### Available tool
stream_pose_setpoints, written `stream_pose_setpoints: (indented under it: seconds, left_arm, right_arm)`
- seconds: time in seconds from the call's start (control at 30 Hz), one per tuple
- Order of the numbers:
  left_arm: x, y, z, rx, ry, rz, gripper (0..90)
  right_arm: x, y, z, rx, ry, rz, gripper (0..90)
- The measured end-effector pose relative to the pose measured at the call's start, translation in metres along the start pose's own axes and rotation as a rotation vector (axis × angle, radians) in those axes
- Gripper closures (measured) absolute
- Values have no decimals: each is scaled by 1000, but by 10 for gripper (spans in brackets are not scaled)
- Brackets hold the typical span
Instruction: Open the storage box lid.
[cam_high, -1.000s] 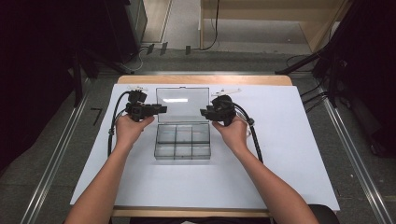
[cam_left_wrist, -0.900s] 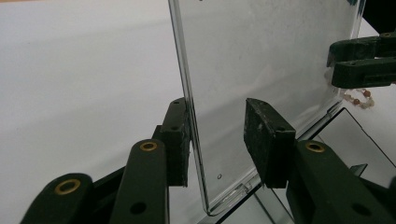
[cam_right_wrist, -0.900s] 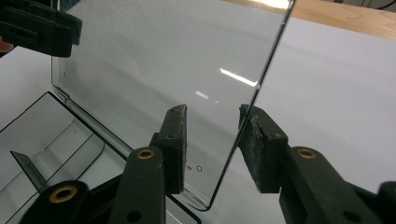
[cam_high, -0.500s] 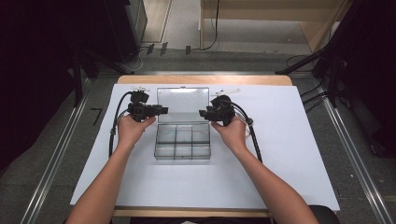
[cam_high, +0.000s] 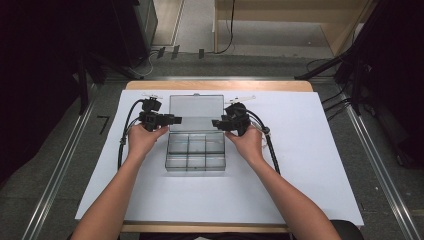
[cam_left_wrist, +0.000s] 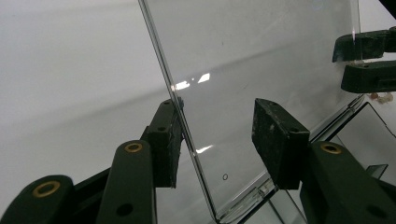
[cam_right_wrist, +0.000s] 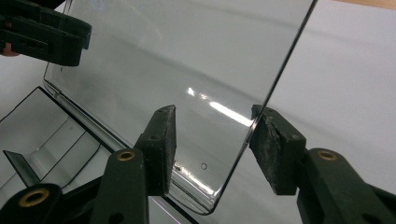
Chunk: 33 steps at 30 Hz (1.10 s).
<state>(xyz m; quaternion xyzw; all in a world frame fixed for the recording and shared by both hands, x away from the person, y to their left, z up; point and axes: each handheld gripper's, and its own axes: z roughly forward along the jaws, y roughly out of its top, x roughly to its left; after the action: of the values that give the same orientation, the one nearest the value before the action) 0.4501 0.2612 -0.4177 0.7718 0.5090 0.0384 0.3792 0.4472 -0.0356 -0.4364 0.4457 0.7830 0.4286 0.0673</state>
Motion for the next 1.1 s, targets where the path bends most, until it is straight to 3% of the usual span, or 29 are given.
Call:
stream_pose_setpoints:
  seconds: [1.1]
  left_arm:
    - [2,-3,12,68,-2,-62,424]
  right_arm:
    - [-5,-3,7,47,16,55,448]
